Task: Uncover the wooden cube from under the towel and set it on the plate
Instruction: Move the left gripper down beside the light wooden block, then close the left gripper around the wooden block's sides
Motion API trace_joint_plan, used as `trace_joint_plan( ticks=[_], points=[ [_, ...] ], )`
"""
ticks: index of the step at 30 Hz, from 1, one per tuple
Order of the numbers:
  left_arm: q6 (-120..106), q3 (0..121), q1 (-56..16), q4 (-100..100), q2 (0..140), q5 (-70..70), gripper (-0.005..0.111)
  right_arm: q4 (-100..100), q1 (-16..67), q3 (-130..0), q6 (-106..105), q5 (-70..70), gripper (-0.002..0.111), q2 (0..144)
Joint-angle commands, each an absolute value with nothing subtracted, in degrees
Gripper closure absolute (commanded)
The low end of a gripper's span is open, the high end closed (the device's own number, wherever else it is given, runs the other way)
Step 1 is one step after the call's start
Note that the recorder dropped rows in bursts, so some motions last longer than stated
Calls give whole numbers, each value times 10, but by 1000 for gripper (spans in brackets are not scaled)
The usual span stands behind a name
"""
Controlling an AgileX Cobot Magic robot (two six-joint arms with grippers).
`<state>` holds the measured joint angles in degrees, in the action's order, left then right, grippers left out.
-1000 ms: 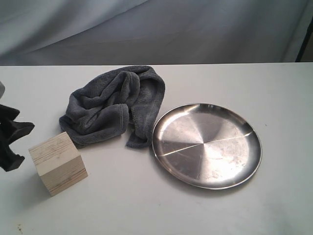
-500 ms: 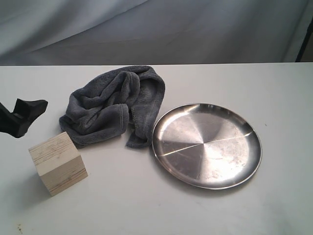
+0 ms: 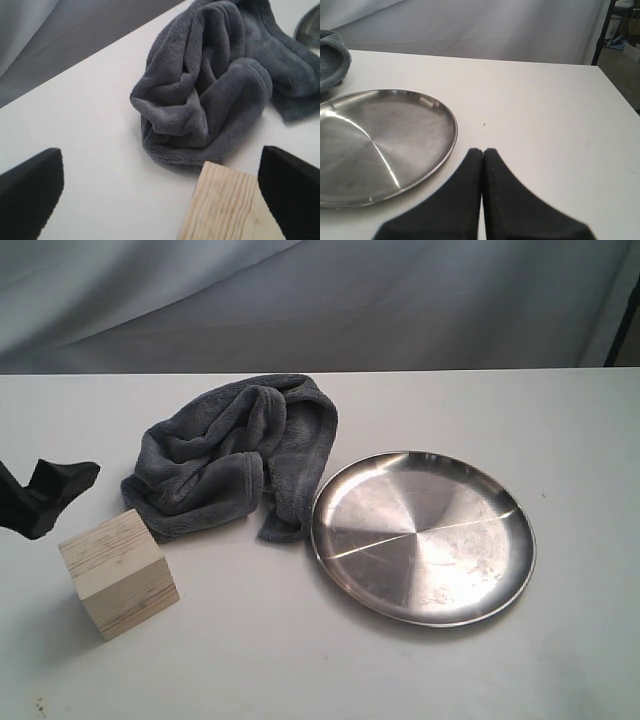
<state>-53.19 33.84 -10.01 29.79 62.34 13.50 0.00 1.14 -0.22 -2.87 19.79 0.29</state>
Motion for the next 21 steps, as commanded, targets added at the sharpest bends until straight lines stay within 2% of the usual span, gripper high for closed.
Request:
trace_joint_plan(
  ticks=[1,12,21],
  points=[
    [-530,356,-100,259,639,177,3,0,12,0,-28,197,108,0],
    [-575,398,-100,258,770,273,3,0,12,0,-28,197,108,0],
    [-575,410,-100,232,847,272,3,0,12,0,-28,197,108,0]
  ],
)
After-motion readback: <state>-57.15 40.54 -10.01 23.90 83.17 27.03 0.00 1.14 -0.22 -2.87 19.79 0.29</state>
